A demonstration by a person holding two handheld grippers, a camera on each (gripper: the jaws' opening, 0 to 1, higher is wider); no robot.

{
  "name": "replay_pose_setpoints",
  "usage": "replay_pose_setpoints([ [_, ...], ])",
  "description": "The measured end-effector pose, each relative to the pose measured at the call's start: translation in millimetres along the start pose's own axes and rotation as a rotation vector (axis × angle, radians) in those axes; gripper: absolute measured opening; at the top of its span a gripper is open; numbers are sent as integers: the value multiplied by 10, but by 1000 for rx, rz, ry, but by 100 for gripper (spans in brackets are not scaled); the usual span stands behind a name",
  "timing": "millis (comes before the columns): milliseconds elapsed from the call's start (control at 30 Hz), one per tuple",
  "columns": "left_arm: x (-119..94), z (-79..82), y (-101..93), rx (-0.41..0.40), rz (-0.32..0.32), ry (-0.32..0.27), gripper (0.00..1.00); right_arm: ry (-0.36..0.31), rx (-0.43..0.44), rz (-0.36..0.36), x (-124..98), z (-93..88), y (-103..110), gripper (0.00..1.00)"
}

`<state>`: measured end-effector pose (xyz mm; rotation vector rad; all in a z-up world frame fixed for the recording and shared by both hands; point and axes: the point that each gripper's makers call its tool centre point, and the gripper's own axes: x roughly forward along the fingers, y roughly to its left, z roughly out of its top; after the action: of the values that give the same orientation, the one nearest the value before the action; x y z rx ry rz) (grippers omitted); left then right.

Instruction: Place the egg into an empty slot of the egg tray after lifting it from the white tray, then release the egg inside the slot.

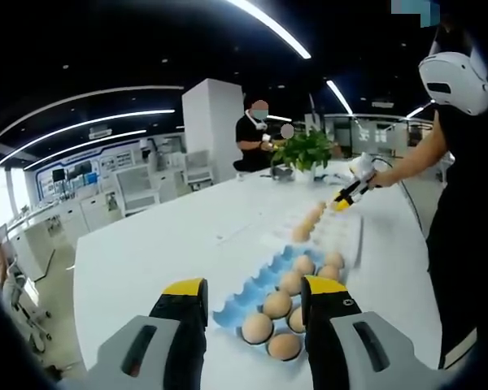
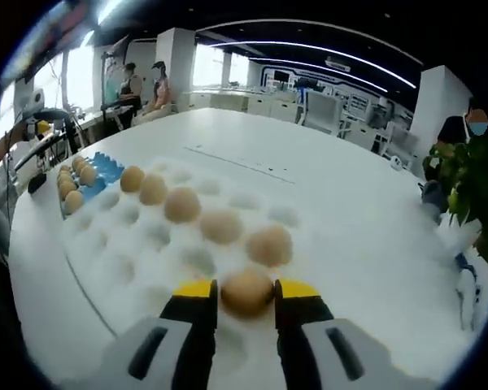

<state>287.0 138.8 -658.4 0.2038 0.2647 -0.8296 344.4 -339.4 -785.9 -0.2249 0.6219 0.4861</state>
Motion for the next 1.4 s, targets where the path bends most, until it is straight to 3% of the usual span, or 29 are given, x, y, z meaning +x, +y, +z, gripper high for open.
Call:
replay_pose_setpoints([
  [400,-8,29,-15,7,1,0,46,-52,103,10,38,38,-19,26],
  [467,-16,37,-14,6,2,-5,46,-44,64,4,38,45,4,26],
  [567,-17,29,4,5,6,-4,46,-32,84,-20,4,66,10,25],
  [700,-6,30,3,5,3,-6,46,-67,63,-27,-118,176,37,25],
  [833,-14,11,16,4,4,-4,46,-126,49,3,-231,432,217,25],
  [900,-22,2,30,3,8,-3,46,-157,40,57,-222,572,429,25],
  [967,-25,-5,36,2,10,-1,46,-156,-27,96,-170,667,634,25],
  [1100,-29,-3,38,0,11,-4,46,-195,-42,202,-11,890,1078,25],
  [1300,-46,-5,27,3,13,2,46,-204,-102,330,172,1066,1612,26],
  [1400,-51,-11,37,2,17,4,46,-202,-119,376,277,1106,1757,26],
])
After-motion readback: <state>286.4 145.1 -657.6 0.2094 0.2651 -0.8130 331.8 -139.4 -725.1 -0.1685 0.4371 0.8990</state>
